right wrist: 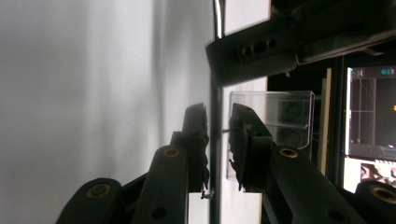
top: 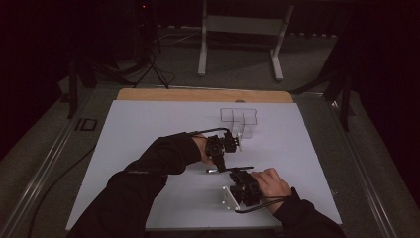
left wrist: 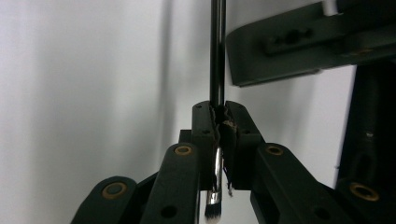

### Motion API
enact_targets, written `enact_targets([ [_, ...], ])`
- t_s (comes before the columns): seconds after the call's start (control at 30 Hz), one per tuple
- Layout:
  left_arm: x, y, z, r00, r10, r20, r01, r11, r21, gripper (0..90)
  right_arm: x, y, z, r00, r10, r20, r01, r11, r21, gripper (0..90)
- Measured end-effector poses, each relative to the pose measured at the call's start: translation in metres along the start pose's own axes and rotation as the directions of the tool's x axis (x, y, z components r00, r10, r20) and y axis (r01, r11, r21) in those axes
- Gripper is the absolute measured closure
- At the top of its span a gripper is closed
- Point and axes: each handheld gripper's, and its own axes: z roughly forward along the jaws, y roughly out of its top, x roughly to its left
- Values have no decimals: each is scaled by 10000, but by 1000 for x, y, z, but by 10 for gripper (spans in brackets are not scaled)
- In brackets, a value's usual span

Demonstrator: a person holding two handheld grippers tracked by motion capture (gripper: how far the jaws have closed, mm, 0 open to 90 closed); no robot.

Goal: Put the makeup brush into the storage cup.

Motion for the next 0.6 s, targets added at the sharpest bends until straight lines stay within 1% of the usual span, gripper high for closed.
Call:
enact_targets([
  [0.03,0,0,0,10000,-26,-80,26,10000,-37,850,0,0,1,10000,-4,81,3,9999,114,759],
  [0.07,0,0,0,10000,-50,17,50,10000,-55,850,-1,0,3,10000,-17,83,15,9997,259,758],
  [0.1,0,0,0,10000,-50,17,50,10000,-55,849,-2,0,4,10000,-10,29,9,9995,311,759],
  [0.13,0,1,0,10000,-47,-27,47,10000,-71,849,-2,0,5,9999,104,23,-105,9993,364,764],
  [0.2,0,1,0,10000,-47,-27,47,10000,-71,850,-2,0,6,9999,112,-30,-111,9992,393,764],
  [0.23,-1,2,0,10000,4,0,-4,10000,-31,850,-1,0,8,10000,-78,-5,78,9988,473,772],
  [0.27,-1,2,0,10000,4,0,-4,10000,-31,850,-1,0,8,10000,-78,-5,78,9988,473,772],
  [0.3,0,3,0,10000,-30,26,31,10000,-87,849,0,1,9,9996,-272,39,270,9982,544,779],
  [0.33,-1,3,0,10000,16,-48,-17,10000,-88,849,0,1,10,9993,-357,62,353,9977,576,784],
  [0.4,-1,4,0,10000,-5,31,6,10000,-76,849,1,1,11,9994,-354,24,352,9977,587,789],
  [0.43,-1,4,1,10000,20,-29,-20,10000,-64,849,1,2,12,9991,-408,81,402,9974,602,810],
  [0.47,-1,4,1,10000,27,23,-26,10000,-57,849,1,2,12,9991,-420,10,418,9971,628,819],
  [0.5,-1,4,2,10000,50,10,-50,10000,-11,849,2,2,13,9989,-461,42,458,9968,660,830],
  [0.57,-1,4,3,10000,18,9,-18,10000,-18,849,3,2,13,9995,-321,12,319,9974,644,834],
  [0.6,-1,4,4,9999,30,96,-31,10000,18,849,2,2,13,9993,-373,13,372,9974,622,835],
])
